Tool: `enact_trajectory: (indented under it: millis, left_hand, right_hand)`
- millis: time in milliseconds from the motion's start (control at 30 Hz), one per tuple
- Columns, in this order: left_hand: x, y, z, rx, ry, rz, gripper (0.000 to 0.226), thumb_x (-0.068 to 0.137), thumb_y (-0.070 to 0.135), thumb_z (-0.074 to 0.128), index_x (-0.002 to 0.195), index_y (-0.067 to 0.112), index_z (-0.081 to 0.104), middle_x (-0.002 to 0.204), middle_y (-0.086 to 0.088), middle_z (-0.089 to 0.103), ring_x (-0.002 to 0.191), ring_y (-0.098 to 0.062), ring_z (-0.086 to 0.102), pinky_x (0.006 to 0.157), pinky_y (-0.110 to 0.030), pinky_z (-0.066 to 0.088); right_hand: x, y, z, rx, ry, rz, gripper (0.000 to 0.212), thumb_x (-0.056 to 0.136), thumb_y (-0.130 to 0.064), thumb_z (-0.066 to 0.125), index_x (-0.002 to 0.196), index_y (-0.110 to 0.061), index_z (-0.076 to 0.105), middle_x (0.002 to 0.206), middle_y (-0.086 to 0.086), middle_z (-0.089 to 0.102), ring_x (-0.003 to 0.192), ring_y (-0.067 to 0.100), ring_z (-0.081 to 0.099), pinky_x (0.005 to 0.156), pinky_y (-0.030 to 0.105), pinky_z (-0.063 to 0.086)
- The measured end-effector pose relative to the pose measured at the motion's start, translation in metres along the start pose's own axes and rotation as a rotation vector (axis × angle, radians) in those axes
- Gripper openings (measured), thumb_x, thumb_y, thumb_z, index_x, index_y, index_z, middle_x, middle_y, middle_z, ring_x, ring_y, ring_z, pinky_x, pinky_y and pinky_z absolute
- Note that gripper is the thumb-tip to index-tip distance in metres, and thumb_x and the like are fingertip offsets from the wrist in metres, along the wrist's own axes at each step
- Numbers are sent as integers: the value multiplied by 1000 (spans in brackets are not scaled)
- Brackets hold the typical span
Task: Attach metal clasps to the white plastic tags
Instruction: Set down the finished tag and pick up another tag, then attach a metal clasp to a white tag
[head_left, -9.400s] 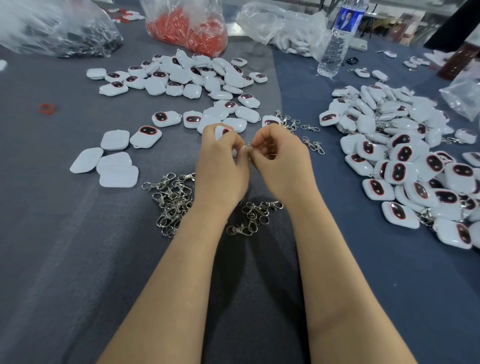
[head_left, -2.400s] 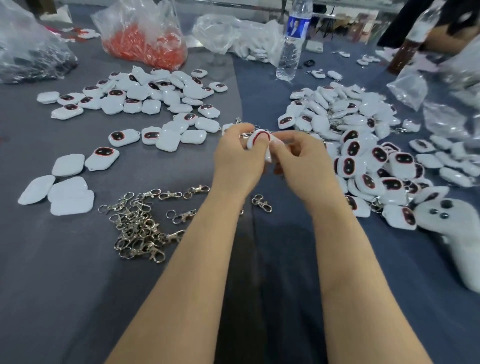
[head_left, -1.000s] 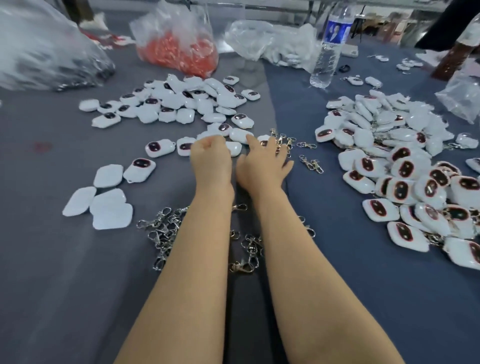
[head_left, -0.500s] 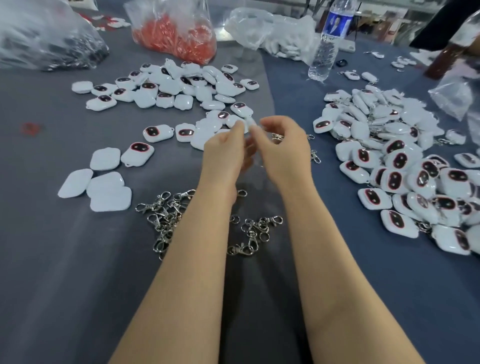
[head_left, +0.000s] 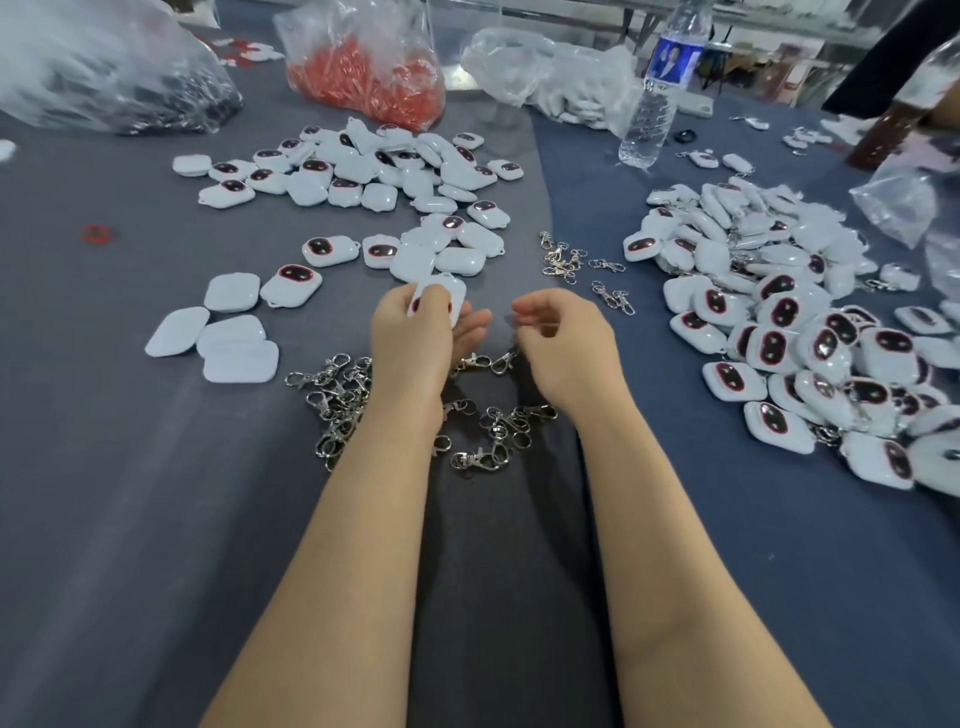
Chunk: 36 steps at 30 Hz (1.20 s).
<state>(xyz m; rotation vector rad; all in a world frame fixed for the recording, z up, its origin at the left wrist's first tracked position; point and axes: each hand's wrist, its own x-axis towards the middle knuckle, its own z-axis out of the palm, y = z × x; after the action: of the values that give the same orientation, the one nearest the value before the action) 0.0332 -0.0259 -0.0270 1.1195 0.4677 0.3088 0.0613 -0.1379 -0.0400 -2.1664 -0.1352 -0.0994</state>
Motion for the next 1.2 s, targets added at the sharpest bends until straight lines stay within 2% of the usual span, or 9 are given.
enact_trajectory:
  millis: [200, 333, 467, 600, 733, 867, 967, 1033, 1200]
  left_hand:
    - [0, 0, 4, 21, -26, -2, 30, 91, 5, 45, 120, -4, 49, 96, -12, 65, 63, -12, 71, 51, -17, 52]
    - [-2, -4, 6, -14, -4, 3, 29, 94, 6, 47, 122, 5, 41, 97, -14, 66, 60, -11, 70, 49, -17, 52]
    - [-1, -4, 4, 2, -24, 48, 32, 95, 4, 43, 121, 23, 43, 104, -9, 59, 58, -10, 69, 51, -17, 53]
    - [-1, -4, 4, 197, -39, 162, 27, 93, 6, 42, 93, 25, 63, 94, 4, 55, 64, -6, 69, 60, -21, 56]
    - [0, -9, 5, 481, -67, 234, 12, 88, 23, 56, 83, 30, 64, 104, -15, 63, 91, -24, 64, 89, -40, 51]
    - [-4, -11, 5, 635, -143, 271, 7, 83, 37, 63, 82, 30, 65, 103, -12, 63, 78, -20, 56, 81, -32, 48]
    - [-3, -9, 6, 591, -88, 305, 6, 87, 27, 58, 85, 26, 64, 100, -13, 64, 80, -21, 59, 85, -35, 51]
    - [-1, -7, 5, 465, -34, 255, 14, 92, 17, 49, 92, 25, 61, 93, -5, 63, 79, -17, 66, 84, -38, 54]
    - [1, -6, 3, 213, 25, 162, 26, 95, 10, 40, 112, 28, 49, 91, 6, 57, 50, -1, 63, 50, -16, 52]
  right_hand:
    - [-1, 1, -11, -116, 91, 43, 24, 91, -8, 46, 101, -21, 64, 106, -4, 64, 89, 8, 56, 69, 9, 38]
    - [-3, -2, -6, -474, -70, 129, 33, 87, -47, 60, 108, -21, 64, 114, 2, 61, 110, 24, 53, 95, 39, 43]
    - [-6, -10, -3, -481, -145, 90, 15, 89, -33, 62, 94, -21, 56, 112, 4, 59, 106, 25, 54, 94, 43, 44]
    - [-6, -5, -9, -339, -122, 79, 9, 90, -22, 62, 88, -19, 54, 92, -1, 58, 91, 19, 54, 74, 26, 38]
    - [-3, -5, -11, 59, 77, 80, 10, 89, -16, 61, 81, -20, 55, 69, -8, 55, 68, 9, 53, 67, 24, 39]
    - [-1, -7, -14, 436, 176, 162, 10, 90, -12, 60, 82, -18, 58, 61, -9, 55, 57, 3, 57, 65, 18, 50]
    - [1, 0, -14, 6, 142, 83, 7, 89, -21, 61, 96, -22, 59, 84, -9, 60, 82, 11, 57, 67, 8, 39]
    - [1, 4, -8, -240, 44, 54, 26, 89, -30, 61, 114, -22, 59, 112, 0, 59, 105, 19, 54, 83, 22, 39]
    - [-3, 1, 8, -558, -26, -15, 31, 96, -32, 50, 127, -32, 53, 136, 1, 43, 118, 30, 39, 93, 38, 31]
